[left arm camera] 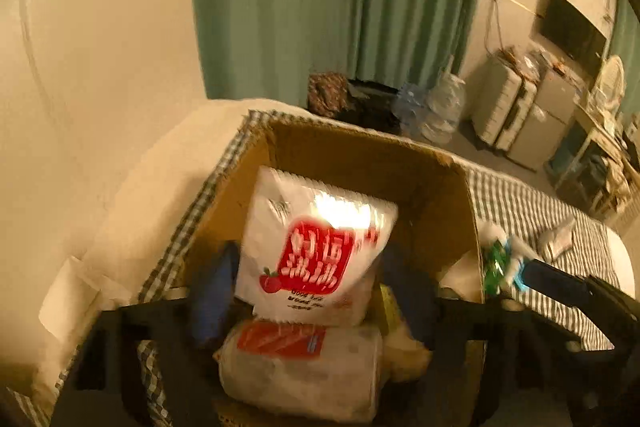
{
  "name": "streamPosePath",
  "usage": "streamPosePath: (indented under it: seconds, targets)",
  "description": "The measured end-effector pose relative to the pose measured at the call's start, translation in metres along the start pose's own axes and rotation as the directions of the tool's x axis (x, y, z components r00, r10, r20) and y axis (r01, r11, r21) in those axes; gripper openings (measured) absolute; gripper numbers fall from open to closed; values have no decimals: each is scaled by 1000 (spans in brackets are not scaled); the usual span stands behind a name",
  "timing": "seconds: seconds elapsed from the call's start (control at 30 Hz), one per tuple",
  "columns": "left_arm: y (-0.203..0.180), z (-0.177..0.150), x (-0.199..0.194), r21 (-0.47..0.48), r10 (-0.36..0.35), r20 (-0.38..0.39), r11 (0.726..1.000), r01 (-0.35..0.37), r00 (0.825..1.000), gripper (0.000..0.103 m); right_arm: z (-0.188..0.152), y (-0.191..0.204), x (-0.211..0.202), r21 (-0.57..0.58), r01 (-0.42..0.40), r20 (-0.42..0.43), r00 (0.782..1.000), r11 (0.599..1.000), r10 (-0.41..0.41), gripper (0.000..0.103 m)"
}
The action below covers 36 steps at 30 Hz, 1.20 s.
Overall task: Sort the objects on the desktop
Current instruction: 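Open both tools to drop the packet and lace cloth into the box, then move both tools back over the remaining items on the bedspread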
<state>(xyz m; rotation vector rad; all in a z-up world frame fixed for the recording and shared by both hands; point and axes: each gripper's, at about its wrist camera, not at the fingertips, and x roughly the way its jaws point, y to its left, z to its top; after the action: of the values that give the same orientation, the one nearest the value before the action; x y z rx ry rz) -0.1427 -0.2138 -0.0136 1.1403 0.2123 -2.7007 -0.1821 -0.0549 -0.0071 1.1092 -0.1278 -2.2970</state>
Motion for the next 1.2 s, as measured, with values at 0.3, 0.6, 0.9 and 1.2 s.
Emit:
streamPosePath:
  seconds: [0.3,0.6,0.9,1.2]
  targets:
    - [-11,-7,-10,28,8,-14,1000,-8,1000,90,3,-29,-22,84,-4,42,999,996,1,72]
    - [-61,-23,-46,67,-80,5,995,80,997,96,-8,-86,-85,192,105,117,985,976,-129,72]
    - [-163,-53,-66,177,-168,45,971,157,985,103,-36,-148,-163,213,299,153,930,930,-334,82]
    - [-239,-91,-27,250,-210,-23,946,209,978,103,-88,-220,-159,272,422,78,886,865,-457,99]
